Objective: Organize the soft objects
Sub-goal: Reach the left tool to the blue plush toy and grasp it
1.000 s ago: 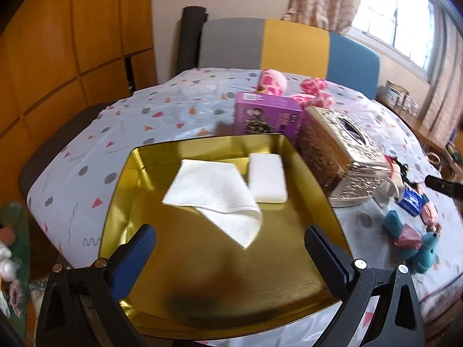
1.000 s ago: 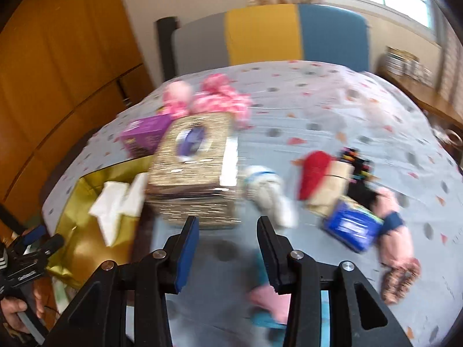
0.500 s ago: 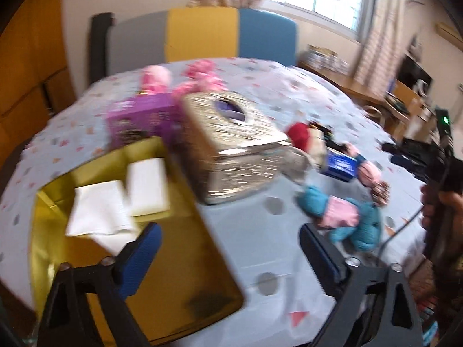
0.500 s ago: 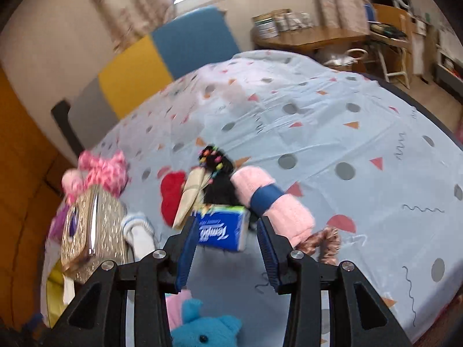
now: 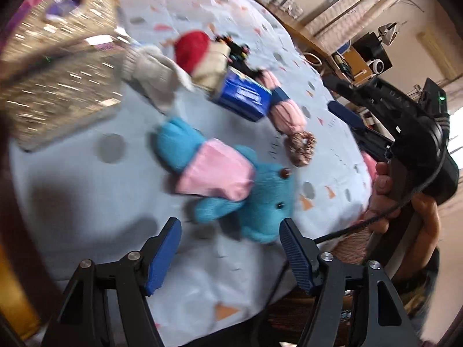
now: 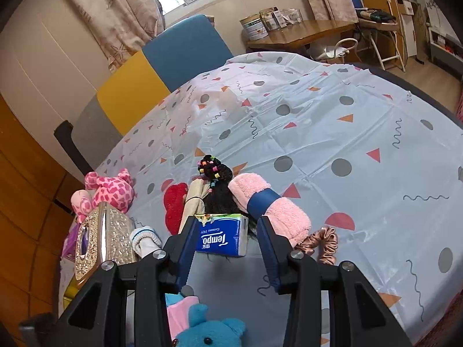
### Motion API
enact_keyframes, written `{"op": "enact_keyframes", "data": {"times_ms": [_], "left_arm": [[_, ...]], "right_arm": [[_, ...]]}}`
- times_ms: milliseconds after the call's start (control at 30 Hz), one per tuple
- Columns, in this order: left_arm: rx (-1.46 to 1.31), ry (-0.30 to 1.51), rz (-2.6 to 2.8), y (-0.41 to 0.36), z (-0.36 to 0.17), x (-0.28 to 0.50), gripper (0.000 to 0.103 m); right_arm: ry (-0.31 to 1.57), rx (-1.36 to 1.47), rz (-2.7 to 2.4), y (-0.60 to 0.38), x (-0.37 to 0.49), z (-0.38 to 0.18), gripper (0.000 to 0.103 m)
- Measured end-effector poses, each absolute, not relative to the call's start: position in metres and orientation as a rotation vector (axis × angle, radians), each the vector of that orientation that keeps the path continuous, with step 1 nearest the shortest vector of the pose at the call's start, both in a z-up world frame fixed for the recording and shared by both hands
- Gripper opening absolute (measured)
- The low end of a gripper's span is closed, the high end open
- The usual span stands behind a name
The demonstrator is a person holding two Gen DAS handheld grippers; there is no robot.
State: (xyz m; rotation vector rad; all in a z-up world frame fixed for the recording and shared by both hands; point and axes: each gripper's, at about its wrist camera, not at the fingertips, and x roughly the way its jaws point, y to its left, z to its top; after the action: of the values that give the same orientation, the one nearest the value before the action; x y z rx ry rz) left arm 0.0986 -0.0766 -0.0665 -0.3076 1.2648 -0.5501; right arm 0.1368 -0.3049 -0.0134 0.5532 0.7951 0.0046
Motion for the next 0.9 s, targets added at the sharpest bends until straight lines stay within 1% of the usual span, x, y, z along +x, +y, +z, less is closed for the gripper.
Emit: {"op": "enact_keyframes", "data": {"times_ms": [67, 300, 433, 533, 633, 700, 733, 767, 833, 900], "left_arm": [[-0.327, 1.281, -0.569, -0.088, -0.071, 0.101, 0.075], [-0.304, 1.291, -0.580, -0.127, -0.088, 0.125, 0.075], [-0.314, 1.296, -0.555, -0.133, -0.092, 0.140, 0.084], [-0.380, 1.302, -0.539, -0.132, -0.093, 0.147, 0.096], [-0.440, 1.318, -0.492, -0.131, -0.099, 0.152, 0.098], [-0.446, 1.298, -0.468, -0.131, -0.097, 0.153, 0.094], [-0.434, 1.288, -0.454, -0.131, -0.096, 0.153, 0.082], [-0.410, 1.276, -0.444, -0.131, -0.096, 0.153, 0.065], [-0.371, 1.250, -0.478, -0.132, -0.096, 0.153, 0.058], [-0.326, 1.223, -0.491, -0.133, -0.095, 0.149, 0.056]], "right_arm": [[0.794, 0.567, 0.012, -0.306, 0.137, -0.014, 0.042], [0.778, 0.630, 0.016, -0.317, 0.135, -0.014, 0.042], [0.784, 0.687, 0.010, -0.325, 0.135, -0.019, 0.042], [0.792, 0.720, -0.005, -0.331, 0.134, -0.022, 0.042], [0.796, 0.738, -0.012, -0.334, 0.134, -0.024, 0.042], [0.798, 0.738, -0.014, -0.334, 0.134, -0.024, 0.042], [0.800, 0.736, -0.014, -0.334, 0.135, -0.025, 0.042], [0.802, 0.737, -0.013, -0.333, 0.135, -0.025, 0.042], [0.809, 0.738, -0.013, -0.333, 0.136, -0.027, 0.042], [0.812, 0.736, -0.015, -0.333, 0.136, -0.028, 0.042]]}}
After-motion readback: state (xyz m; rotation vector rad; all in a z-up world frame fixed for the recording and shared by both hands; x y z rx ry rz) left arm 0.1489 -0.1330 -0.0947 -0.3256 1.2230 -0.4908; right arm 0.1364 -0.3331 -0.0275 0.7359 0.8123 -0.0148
